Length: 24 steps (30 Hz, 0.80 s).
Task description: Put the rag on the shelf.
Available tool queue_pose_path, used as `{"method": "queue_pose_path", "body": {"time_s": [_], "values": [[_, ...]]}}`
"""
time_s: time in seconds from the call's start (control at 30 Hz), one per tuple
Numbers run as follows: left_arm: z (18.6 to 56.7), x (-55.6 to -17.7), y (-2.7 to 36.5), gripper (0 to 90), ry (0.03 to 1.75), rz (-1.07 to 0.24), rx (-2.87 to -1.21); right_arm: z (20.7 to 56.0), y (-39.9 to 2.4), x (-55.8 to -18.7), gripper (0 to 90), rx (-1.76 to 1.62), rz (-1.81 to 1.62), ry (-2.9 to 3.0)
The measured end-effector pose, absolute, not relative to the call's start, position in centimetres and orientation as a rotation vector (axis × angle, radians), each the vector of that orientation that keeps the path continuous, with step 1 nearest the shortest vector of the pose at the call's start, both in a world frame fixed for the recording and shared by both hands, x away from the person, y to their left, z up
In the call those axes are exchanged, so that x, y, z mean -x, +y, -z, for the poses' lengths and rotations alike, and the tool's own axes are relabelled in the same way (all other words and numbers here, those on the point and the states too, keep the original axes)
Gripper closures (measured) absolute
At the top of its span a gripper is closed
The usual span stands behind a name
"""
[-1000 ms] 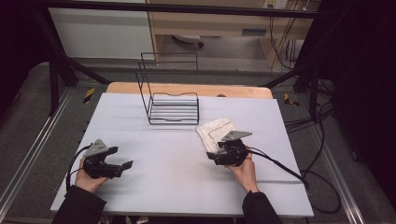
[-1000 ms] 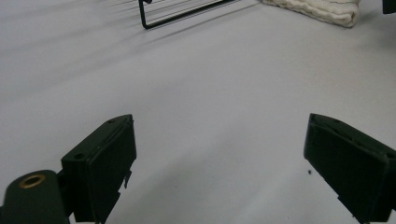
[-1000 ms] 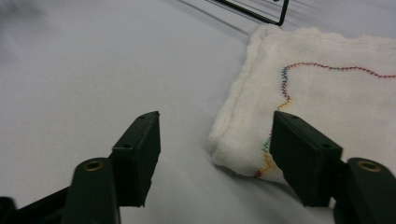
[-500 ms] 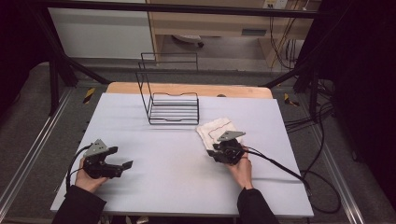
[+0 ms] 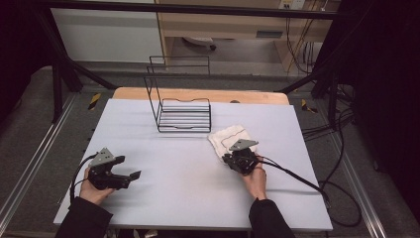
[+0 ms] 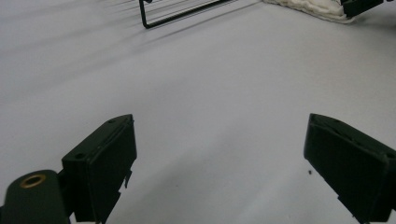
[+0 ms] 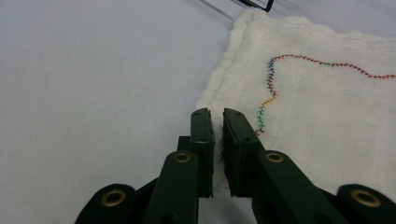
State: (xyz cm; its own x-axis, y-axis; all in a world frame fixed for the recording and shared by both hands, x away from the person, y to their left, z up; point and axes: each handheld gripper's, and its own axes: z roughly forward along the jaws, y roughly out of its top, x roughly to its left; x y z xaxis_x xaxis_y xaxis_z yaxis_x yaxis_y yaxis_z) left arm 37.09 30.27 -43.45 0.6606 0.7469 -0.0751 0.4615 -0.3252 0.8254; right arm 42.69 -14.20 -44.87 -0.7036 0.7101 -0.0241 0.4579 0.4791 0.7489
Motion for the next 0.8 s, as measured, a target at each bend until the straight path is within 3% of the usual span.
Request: {"method": "queue_pose_path", "body": {"time_s": [0.8], "values": [[43.4,-37.0,30.2,9.3,0.95,-0.4,-1.978,43.1,-17.9,-38.5,84.1,-0.925,-1.064,2.527]]}}
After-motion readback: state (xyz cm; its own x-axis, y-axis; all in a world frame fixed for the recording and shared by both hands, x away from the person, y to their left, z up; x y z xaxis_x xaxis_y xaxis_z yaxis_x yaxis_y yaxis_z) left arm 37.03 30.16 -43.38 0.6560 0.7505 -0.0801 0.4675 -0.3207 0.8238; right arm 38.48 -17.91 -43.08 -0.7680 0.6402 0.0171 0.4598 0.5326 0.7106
